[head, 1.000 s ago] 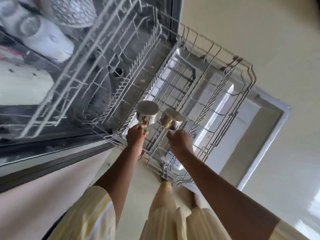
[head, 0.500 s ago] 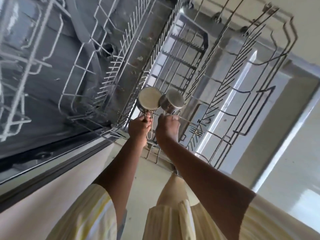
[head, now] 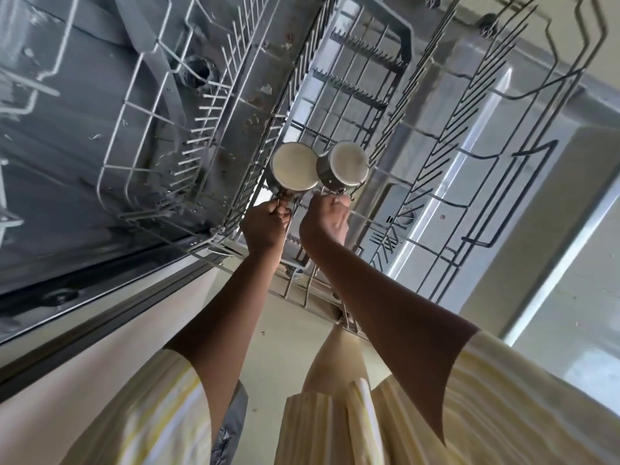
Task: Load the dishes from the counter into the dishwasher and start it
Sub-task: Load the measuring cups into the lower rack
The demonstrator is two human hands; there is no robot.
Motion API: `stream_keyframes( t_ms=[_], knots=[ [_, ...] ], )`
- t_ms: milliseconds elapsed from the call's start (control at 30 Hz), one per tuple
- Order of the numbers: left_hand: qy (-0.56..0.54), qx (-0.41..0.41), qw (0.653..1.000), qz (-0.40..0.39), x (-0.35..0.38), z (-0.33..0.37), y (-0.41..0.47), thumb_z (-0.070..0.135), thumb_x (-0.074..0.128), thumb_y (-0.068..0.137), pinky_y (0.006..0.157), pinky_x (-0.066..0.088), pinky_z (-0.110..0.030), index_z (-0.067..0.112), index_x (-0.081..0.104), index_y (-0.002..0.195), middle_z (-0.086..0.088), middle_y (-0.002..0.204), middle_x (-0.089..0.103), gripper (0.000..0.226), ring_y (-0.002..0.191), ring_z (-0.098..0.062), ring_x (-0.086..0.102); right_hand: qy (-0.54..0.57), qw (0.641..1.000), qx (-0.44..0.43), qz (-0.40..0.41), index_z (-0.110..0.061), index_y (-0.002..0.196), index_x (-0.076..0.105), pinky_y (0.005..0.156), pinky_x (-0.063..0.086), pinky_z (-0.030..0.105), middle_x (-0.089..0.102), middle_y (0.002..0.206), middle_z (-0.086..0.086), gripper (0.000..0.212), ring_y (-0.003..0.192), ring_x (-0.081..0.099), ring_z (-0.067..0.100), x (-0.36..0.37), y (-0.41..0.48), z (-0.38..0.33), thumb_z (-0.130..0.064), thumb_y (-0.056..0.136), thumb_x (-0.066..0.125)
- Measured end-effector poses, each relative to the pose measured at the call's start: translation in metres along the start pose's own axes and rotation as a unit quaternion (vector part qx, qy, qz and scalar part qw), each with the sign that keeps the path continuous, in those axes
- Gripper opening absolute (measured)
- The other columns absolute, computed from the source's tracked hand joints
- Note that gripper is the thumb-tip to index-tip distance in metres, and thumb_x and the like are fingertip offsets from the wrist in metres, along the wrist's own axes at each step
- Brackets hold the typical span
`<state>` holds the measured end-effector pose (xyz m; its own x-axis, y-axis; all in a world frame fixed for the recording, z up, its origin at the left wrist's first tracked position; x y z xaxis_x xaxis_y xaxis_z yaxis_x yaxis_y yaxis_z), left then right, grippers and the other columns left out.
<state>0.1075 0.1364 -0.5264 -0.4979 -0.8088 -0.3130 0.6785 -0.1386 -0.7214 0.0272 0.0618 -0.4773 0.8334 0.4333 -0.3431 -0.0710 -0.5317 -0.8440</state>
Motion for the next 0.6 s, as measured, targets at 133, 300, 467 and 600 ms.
stream_keyframes(
  t_ms=[133,300,467,600],
  knots=[
    [-0.016,-0.002,0.998,0.06,-0.009,-0.012,-0.004,-0.004,0.042,0.094,0.058,0.044,-0.018,0.002,0.061,0.079,-0.005,0.064,0.052,0.025,0.055,-0.009,0.05,-0.049,0.999,0.007,0.011,-0.018,0.079,0.029,0.078,0.047,0.037,0.058,0.096,0.012,0.018,0.085,0.054,0.028,-0.002,0.005,0.004,-0.022,0.096,0.027],
    [0.034,0.02,0.998,0.051,-0.011,-0.012,-0.004,-0.003,0.044,0.095,0.061,0.05,-0.014,-0.011,0.062,0.107,-0.009,0.075,0.059,0.023,0.065,-0.013,0.056,-0.161,0.987,-0.025,0.005,-0.012,0.097,0.05,0.069,0.036,0.029,0.064,0.104,0.014,0.025,0.082,0.054,0.026,0.002,0.017,-0.002,-0.023,0.096,0.028],
    [0.089,0.016,0.995,0.042,-0.013,-0.009,0.001,-0.004,0.041,0.095,0.059,0.049,-0.017,-0.015,0.06,0.1,-0.009,0.071,0.056,0.023,0.066,-0.016,0.053,-0.233,0.97,-0.064,-0.017,-0.01,0.096,0.063,0.065,0.037,0.029,0.066,0.095,0.01,0.031,0.074,0.049,0.022,0.013,0.023,0.002,-0.027,0.097,0.036],
    [0.228,0.077,0.969,0.052,-0.014,0.001,-0.005,-0.003,0.043,0.091,0.071,0.047,-0.023,-0.013,0.063,0.101,-0.023,0.089,0.066,0.024,0.078,-0.023,0.058,-0.23,0.97,-0.076,-0.029,-0.009,0.099,0.064,0.064,0.034,0.028,0.065,0.095,0.01,0.034,0.074,0.049,0.023,0.013,0.031,0.0,-0.029,0.099,0.036]
  ],
)
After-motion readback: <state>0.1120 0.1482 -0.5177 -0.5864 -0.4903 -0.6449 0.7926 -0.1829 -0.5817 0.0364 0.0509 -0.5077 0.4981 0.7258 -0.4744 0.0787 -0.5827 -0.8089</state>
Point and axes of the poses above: each hand's wrist, its own y-axis towards the middle knuckle, its own x-axis out of the palm, z = x × y, the point moved 5 cm from there along y, towards the middle knuckle
